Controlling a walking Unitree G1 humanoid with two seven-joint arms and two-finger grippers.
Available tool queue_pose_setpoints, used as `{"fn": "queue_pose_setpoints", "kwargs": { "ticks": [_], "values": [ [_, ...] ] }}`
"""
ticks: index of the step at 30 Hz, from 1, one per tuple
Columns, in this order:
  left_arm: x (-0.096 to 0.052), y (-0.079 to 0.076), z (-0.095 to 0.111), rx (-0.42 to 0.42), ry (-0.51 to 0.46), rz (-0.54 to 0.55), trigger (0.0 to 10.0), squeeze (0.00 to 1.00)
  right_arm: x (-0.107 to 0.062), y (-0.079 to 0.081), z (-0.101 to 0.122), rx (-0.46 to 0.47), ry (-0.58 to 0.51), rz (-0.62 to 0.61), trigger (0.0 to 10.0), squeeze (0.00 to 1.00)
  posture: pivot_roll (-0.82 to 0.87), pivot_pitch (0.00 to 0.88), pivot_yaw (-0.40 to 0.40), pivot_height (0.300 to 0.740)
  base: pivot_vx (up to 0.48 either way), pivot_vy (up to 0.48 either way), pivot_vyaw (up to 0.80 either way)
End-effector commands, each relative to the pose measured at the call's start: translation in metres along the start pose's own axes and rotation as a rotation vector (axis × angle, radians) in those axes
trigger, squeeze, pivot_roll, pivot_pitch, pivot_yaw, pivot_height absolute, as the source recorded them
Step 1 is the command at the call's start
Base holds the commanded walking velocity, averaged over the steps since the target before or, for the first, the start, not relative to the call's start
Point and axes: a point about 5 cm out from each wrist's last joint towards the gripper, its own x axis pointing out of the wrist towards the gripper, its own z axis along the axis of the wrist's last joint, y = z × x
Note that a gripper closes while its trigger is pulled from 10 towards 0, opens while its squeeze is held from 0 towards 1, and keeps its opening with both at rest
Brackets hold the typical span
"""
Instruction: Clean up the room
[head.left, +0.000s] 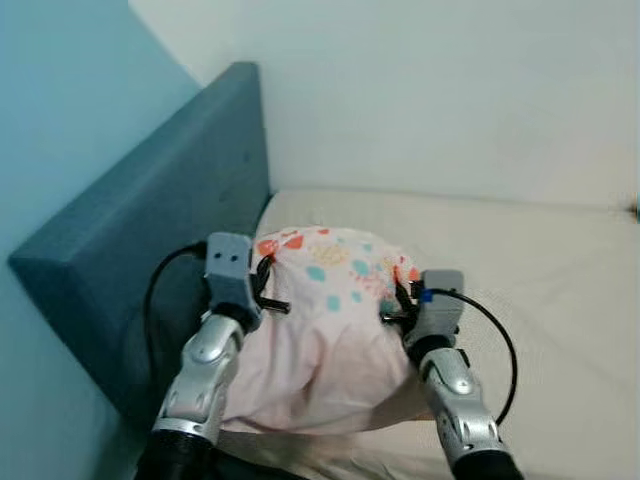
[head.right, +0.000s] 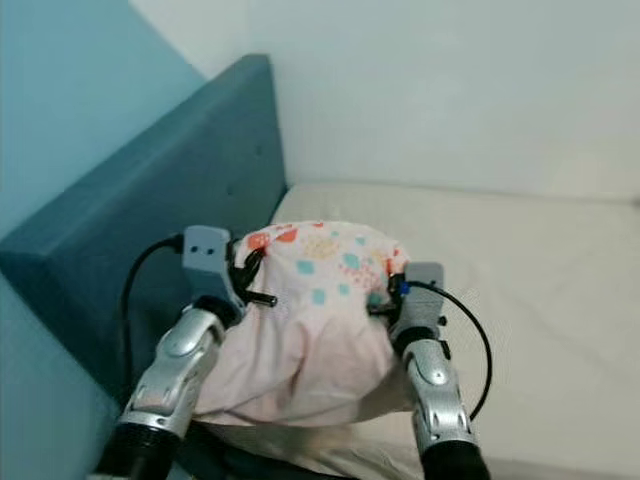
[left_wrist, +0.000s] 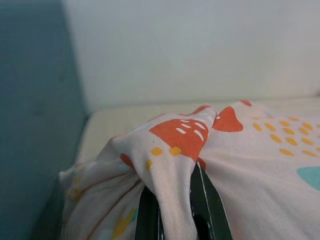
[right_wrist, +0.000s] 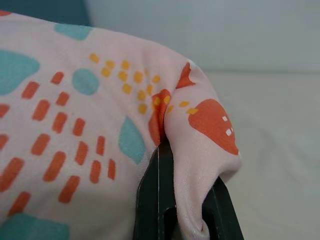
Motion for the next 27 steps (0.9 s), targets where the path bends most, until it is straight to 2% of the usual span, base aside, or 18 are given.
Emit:
{"fn": "queue_pose_setpoints", "kwargs": {
  "ticks": [1, 6, 9, 11, 13, 17, 19, 21, 27],
  "values": [
    [0.003, -0.003, 0.005, 0.015, -0.021, -0.008, 10.0, 0.0, 0.001, 0.002, 0.006, 0.01, -0.043, -0.003, 10.0, 0.0, 0.02, 0.0, -0.008, 0.74, 0.0, 0.0, 0.0],
    [0.003, -0.001, -0.003, 0.07, 0.003, -0.004, 10.0, 0.0, 0.003, -0.001, 0.004, -0.015, -0.027, -0.013, 10.0, 0.0, 0.01, 0.0, -0.005, 0.74, 0.0, 0.0, 0.0],
    [0.009, 0.004, -0.008, 0.151, 0.025, -0.018, 10.0, 0.0, 0.011, 0.0, 0.003, -0.055, 0.008, -0.004, 10.0, 0.0, 0.0, 0.0, -0.001, 0.74, 0.0, 0.0, 0.0],
    [0.01, 0.004, -0.008, 0.163, 0.028, -0.027, 10.0, 0.0, 0.014, 0.0, 0.004, -0.057, 0.011, -0.002, 10.0, 0.0, 0.0, 0.0, -0.003, 0.74, 0.0, 0.0, 0.0],
    [0.014, 0.008, -0.008, 0.168, 0.04, -0.01, 10.0, 0.0, 0.022, 0.001, 0.012, -0.041, 0.002, 0.008, 10.0, 0.0, 0.0, 0.0, -0.004, 0.74, 0.0, 0.0, 0.0],
    [0.017, 0.011, -0.007, 0.165, 0.042, 0.013, 10.0, 0.0, 0.025, 0.002, 0.016, -0.039, -0.004, 0.014, 10.0, 0.0, 0.0, 0.0, -0.005, 0.74, 0.0, 0.0, 0.0],
    [0.024, 0.017, 0.0, 0.125, 0.045, 0.072, 10.0, 0.0, 0.032, 0.004, 0.027, -0.009, -0.031, 0.028, 10.0, 0.0, 0.0, 0.0, -0.007, 0.74, 0.0, 0.0, 0.0],
    [0.026, 0.018, 0.005, 0.115, 0.016, 0.083, 10.0, 0.0, 0.033, 0.005, 0.034, 0.011, -0.065, 0.028, 10.0, 0.0, 0.0, 0.0, -0.011, 0.73, 0.0, 0.0, 0.0],
    [0.024, 0.017, 0.005, 0.131, -0.019, 0.076, 10.0, 0.0, 0.029, 0.005, 0.026, -0.001, -0.057, 0.028, 10.0, 0.0, 0.0, 0.0, -0.014, 0.705, 0.0, 0.0, 0.0]
  ]
}}
